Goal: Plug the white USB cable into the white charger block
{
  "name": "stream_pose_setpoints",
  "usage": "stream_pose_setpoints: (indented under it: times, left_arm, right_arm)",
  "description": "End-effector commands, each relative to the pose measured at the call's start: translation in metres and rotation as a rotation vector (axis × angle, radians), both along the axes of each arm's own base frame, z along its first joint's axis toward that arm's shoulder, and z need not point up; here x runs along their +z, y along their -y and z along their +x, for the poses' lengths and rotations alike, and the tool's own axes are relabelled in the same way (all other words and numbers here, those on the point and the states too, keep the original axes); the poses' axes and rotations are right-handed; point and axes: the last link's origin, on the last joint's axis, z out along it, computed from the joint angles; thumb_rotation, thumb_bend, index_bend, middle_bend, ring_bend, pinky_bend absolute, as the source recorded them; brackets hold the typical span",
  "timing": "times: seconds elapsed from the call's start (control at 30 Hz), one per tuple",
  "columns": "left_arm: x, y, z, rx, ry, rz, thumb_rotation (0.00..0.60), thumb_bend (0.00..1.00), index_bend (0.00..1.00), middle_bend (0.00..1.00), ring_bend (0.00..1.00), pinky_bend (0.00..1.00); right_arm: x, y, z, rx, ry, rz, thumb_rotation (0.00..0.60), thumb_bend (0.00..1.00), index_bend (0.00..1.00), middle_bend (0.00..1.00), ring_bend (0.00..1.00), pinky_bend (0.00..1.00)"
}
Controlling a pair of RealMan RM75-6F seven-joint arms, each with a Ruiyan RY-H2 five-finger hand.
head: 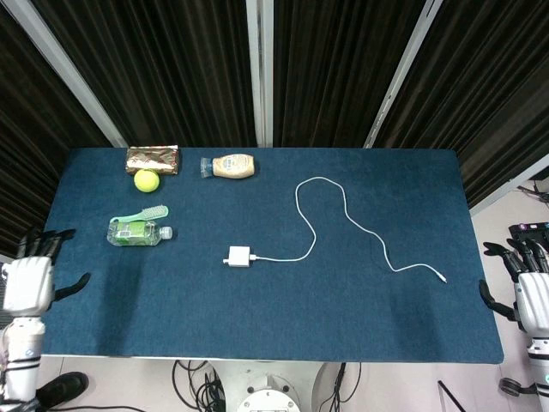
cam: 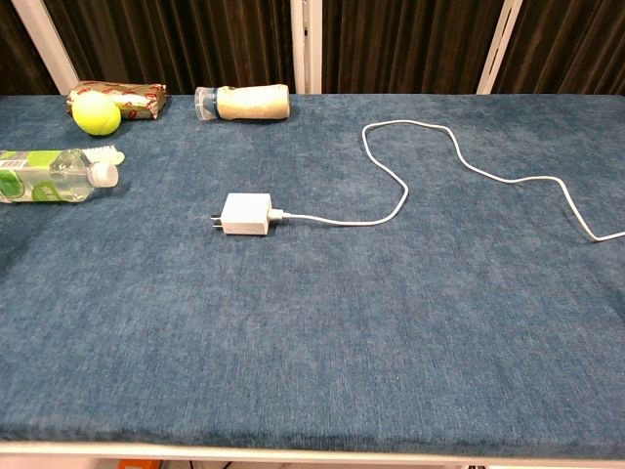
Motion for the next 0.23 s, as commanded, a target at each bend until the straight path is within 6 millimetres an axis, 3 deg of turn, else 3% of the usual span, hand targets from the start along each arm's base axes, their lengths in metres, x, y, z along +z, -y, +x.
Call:
stream_pose_setpoints:
  times: [0.03,0.23]
  left_arm:
    - [0.008,0.034,-0.016,0.022,-0.016,0.018,0.600,0.16,0.17,0.20,0.08,0.00]
    - [0.004,0.050,-0.019,0.029,-0.031,0.014,0.600,0.16,0.16,0.18,0.06,0.00]
  right_arm:
    - [-0.002,-0.008,-0.007,-0.020,0.006,0.016,0.600,0.36,0.18,0.24,0.04,0.00]
    - [-0.005,-0.008,-0.010,-0.018,0.022,0.039,0.600,0.36,0.17,0.22,0.02,0.00]
